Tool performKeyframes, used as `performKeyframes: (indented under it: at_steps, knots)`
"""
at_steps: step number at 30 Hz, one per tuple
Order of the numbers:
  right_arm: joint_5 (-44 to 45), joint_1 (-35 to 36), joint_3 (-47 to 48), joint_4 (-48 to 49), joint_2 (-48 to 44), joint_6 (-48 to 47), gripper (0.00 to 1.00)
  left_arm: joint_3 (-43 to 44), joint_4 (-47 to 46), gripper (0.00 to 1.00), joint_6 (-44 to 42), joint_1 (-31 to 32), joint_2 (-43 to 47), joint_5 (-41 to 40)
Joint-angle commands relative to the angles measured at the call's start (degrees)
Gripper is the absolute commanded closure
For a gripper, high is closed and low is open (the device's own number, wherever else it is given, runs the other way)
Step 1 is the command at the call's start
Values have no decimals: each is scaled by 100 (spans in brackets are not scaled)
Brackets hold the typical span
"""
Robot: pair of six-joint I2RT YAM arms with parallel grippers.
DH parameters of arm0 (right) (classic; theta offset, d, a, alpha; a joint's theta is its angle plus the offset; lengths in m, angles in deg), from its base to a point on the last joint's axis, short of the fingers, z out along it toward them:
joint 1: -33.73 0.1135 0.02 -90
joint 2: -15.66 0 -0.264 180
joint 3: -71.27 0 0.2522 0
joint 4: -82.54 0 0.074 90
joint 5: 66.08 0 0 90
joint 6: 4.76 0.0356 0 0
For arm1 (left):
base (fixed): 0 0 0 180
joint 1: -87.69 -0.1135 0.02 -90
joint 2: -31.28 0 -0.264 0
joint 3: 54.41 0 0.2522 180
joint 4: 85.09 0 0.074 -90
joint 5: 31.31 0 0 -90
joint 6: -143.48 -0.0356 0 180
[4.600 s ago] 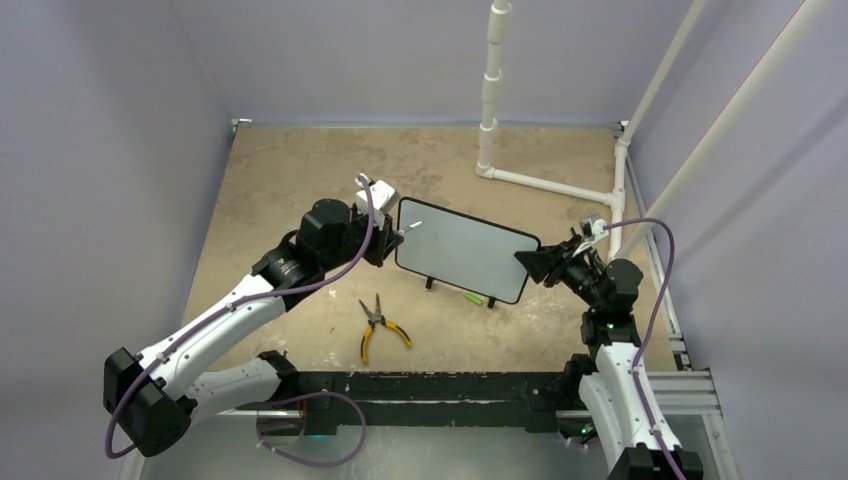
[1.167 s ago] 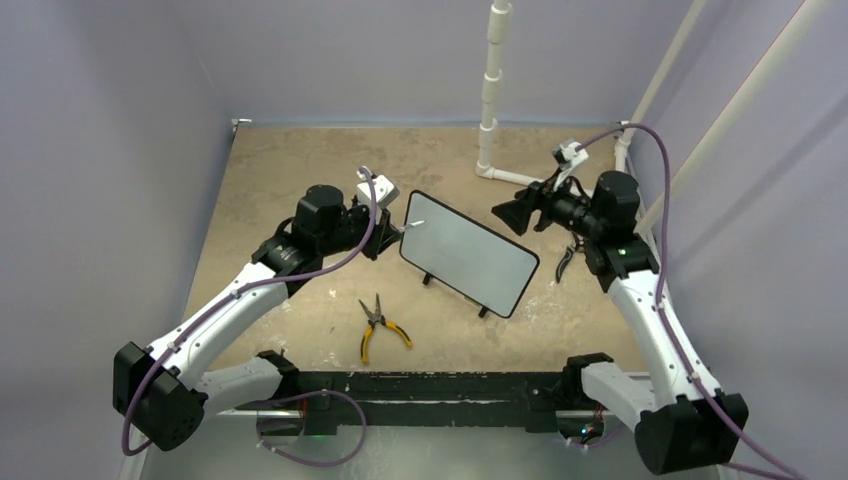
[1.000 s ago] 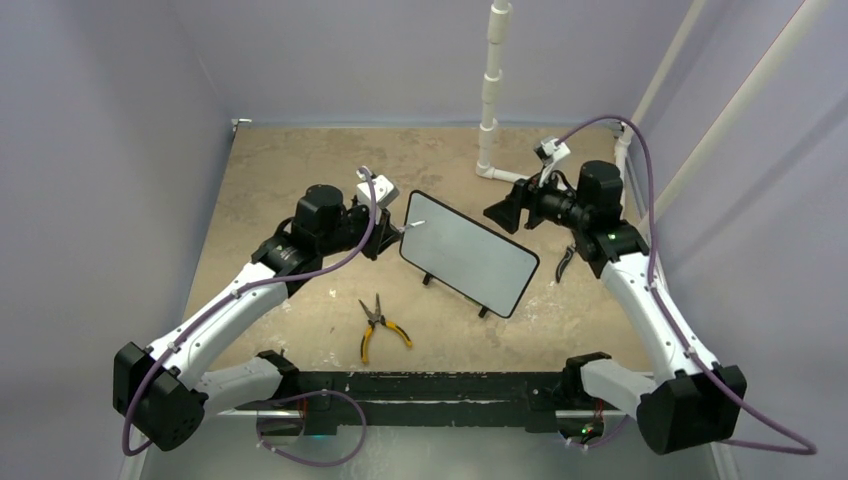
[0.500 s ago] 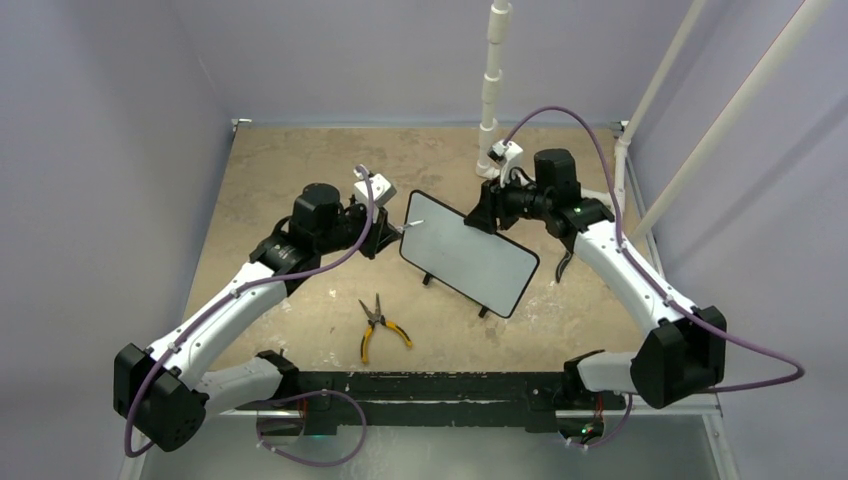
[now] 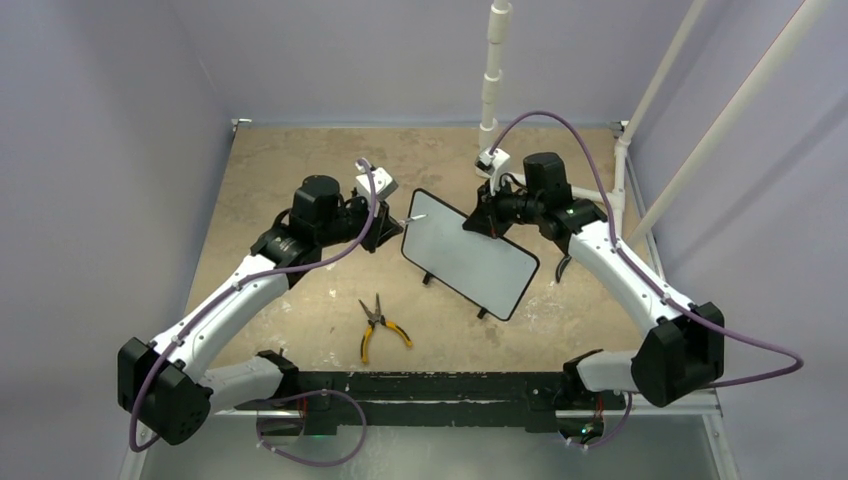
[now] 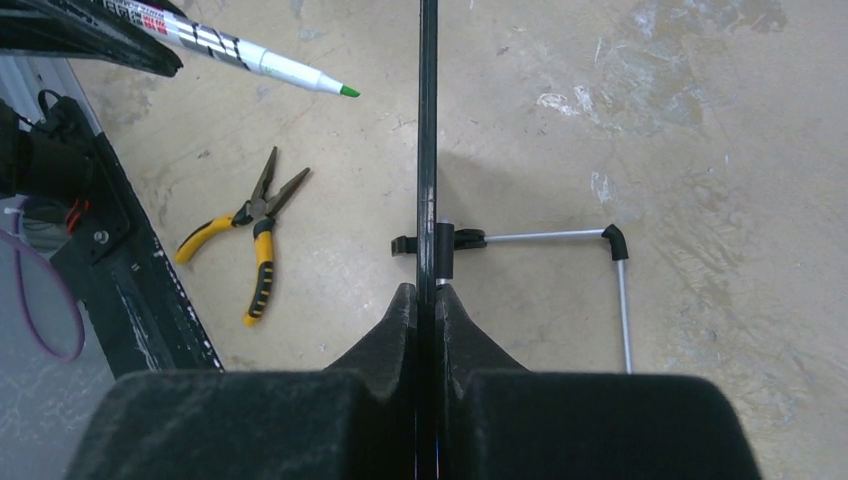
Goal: Write a sentence on the whiteboard
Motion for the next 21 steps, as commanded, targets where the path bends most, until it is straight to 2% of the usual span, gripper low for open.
performKeyframes:
  at_steps: [1, 10, 21]
  knots:
    - [110, 56, -41, 113, -380, -284, 100, 390, -46, 100, -293, -32, -147, 321]
    - [223, 112, -101, 86, -875, -389, 100, 443, 90, 100, -449, -31, -208, 492]
    - [166, 112, -371, 22, -857, -263, 100, 456, 69, 100, -456, -31, -298, 651]
